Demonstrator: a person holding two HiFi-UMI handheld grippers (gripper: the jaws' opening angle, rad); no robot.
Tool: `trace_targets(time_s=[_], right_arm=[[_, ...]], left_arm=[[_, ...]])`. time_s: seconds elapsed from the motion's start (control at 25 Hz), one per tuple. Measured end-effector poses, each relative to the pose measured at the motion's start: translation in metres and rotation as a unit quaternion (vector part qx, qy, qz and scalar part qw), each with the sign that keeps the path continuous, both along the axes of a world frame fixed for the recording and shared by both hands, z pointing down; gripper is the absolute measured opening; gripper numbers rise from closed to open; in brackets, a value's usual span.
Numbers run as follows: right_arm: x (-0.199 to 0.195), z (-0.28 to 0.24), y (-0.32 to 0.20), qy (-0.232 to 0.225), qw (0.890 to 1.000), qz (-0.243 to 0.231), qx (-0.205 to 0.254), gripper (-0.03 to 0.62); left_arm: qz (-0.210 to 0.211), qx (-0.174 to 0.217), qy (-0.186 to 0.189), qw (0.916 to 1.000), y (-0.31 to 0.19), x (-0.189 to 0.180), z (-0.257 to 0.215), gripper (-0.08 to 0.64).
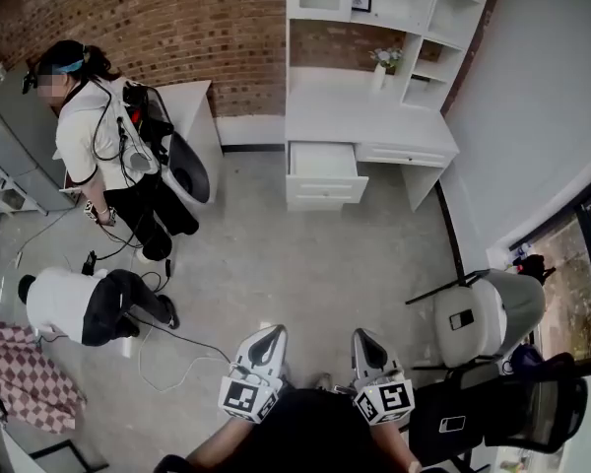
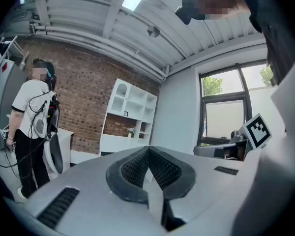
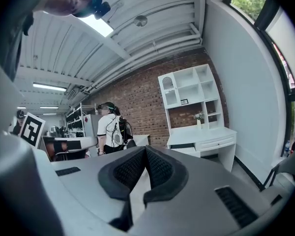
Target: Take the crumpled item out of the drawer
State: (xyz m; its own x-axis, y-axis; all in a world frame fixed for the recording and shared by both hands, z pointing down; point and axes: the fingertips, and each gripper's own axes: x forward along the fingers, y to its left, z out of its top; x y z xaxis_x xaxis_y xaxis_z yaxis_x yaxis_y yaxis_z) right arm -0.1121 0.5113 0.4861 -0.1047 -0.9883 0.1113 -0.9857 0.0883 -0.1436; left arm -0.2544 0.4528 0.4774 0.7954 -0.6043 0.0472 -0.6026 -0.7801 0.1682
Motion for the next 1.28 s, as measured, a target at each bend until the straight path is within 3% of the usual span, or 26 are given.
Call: trace_targets(time_s=[0.36,0.68,0.96,1.28], right_arm=[[-0.026,0.004,-0.020,-0.005,1.000,0.019,0.000,0.014],[-0.023,0.006,-0.048,-0.007,0.999,0.032,-0.012,0.014],[0.024,0.017,-0.116,-0.005,1.000,0.016,-0.011,0.014],[0.112,0.010,-0.229,0.004,1.000,-0.030,-0.008,0.014]], left_arm=[[0.012,-0.012,0.002,0.9999,-0.021,-0.024,0.017,0.025],[0.037,-0.029,0.001,0.9989,-0.050,-0.014,0.024,0.025],[0.029,-0.044,-0.007,0.9986,-0.111,0.031,0.041,0.025],[-0.010,-0.037,-0.012,0.9992,-0.211,0.114,0.023,0.025]])
